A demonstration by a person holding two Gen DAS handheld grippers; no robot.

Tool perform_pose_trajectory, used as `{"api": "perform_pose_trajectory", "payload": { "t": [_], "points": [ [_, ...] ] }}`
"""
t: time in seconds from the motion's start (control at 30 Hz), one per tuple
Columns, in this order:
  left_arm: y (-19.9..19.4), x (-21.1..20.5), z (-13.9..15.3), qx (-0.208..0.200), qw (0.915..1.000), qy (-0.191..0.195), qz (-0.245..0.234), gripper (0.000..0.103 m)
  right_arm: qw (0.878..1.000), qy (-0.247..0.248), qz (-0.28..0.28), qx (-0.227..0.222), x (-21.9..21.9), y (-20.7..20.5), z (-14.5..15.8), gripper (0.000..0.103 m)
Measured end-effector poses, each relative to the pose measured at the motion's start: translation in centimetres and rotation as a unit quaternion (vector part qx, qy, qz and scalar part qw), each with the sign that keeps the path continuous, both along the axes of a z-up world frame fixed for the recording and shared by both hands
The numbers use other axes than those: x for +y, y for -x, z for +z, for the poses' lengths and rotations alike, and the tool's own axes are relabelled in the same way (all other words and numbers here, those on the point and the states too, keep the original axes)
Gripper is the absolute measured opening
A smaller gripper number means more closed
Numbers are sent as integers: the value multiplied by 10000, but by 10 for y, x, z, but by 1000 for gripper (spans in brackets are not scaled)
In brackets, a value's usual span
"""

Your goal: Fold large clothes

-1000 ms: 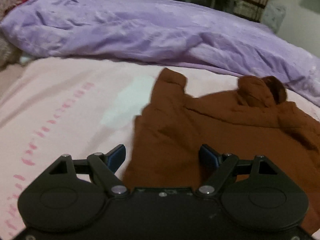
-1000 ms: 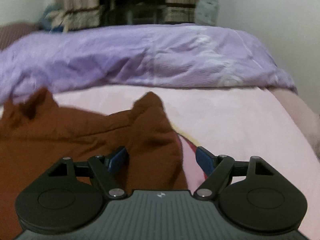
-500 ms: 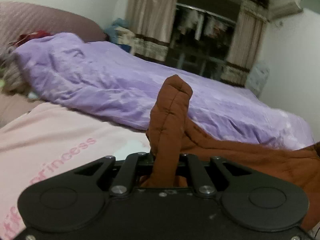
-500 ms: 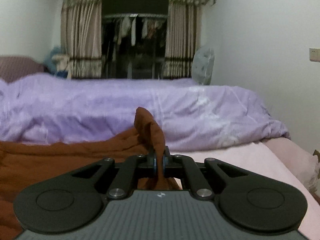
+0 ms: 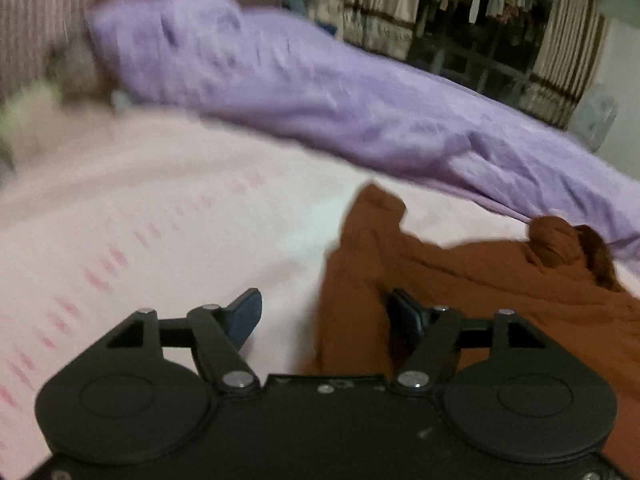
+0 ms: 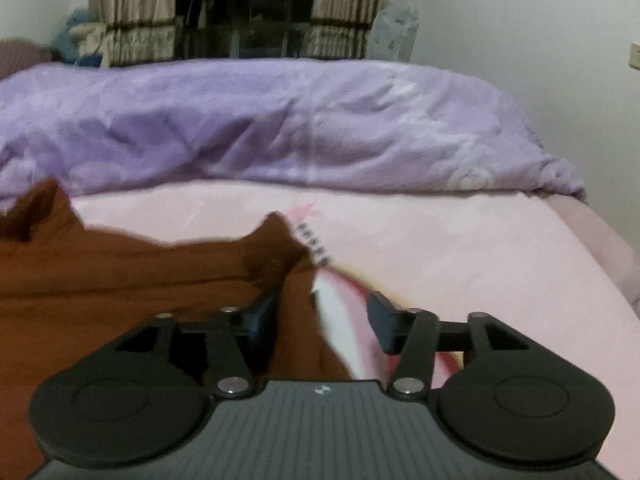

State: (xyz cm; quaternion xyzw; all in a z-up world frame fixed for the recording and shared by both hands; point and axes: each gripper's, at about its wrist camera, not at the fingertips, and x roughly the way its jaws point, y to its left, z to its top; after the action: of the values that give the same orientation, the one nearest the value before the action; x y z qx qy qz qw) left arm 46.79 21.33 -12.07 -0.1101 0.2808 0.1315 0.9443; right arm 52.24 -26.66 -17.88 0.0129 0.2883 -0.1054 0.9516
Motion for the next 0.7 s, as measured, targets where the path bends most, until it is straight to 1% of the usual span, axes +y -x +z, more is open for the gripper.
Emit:
{"api": "perform_pose_trajectory", "payload": {
  "t": [0.03, 0.07, 0.1, 0.13, 0.17, 0.2, 0.23, 0.27, 0.3, 0.33, 0.4, 0.43, 0.47, 0.5, 0.53, 0.6, 0.63, 0.67, 0.7],
  "points": [
    [3, -8, 12, -98, 9991, -407, 64, 77, 9995, -148, -164, -209, -9, 9, 8, 66],
    [7, -18, 26, -280, 9969, -733, 80, 84, 9982, -257, -349, -419, -12, 17, 16, 66],
    [10, -22, 41, -494, 9948, -889, 63, 94, 9954, -336, -607, -666, -17, 26, 23, 64],
    [14, -28, 50, -686, 9935, -904, 9, 98, 9916, -365, -859, -901, -20, 34, 32, 63],
    [17, -32, 58, -866, 9927, -838, -85, 103, 9895, -363, -901, -1067, -18, 39, 40, 63],
    [17, -38, 65, -1007, 9921, -715, -211, 103, 9908, -321, -631, -1153, -13, 43, 47, 55],
    [15, -47, 69, -1078, 9917, -579, -396, 103, 9925, -226, -243, -1178, -3, 47, 54, 47],
    [10, -57, 70, -1082, 9912, -484, -592, 103, 9921, -89, 177, -1235, 14, 53, 60, 36],
    [3, -72, 68, -1029, 9905, -425, -811, 103, 9911, -40, 424, -1261, 28, 56, 63, 31],
    [-4, -86, 64, -942, 9904, -427, -921, 103, 9900, -122, 651, -1244, 46, 58, 65, 30],
    [-19, -121, 51, -594, 9902, -533, -1145, 103, 9875, -606, 1020, -1034, 75, 58, 64, 29],
    [-27, -138, 43, -344, 9890, -625, -1293, 103, 9830, -909, 1345, -859, 91, 55, 60, 29],
    [-33, -152, 33, -152, 9875, -744, -1383, 103, 9759, -1204, 1693, -664, 110, 53, 53, 27],
    [-32, -163, 24, -35, 9871, -825, -1370, 103, 9721, -1295, 1889, -499, 127, 51, 46, 26],
    [-35, -167, 14, 83, 9878, -834, -1309, 103, 9708, -1257, 2015, -347, 143, 49, 39, 26],
    [-42, -166, -11, 359, 9899, -588, -1242, 103, 9717, -1004, 2133, -120, 171, 45, 21, 26],
    [-44, -163, -21, 358, 9905, -530, -1216, 103, 9728, -962, 2109, -15, 178, 41, 13, 26],
    [-43, -160, -26, 278, 9911, -509, -1202, 103, 9748, -938, 2023, 101, 184, 36, 3, 25],
    [-43, -158, -30, 177, 9912, -495, -1212, 103, 9753, -996, 1968, 115, 183, 31, -6, 23]
  ]
}}
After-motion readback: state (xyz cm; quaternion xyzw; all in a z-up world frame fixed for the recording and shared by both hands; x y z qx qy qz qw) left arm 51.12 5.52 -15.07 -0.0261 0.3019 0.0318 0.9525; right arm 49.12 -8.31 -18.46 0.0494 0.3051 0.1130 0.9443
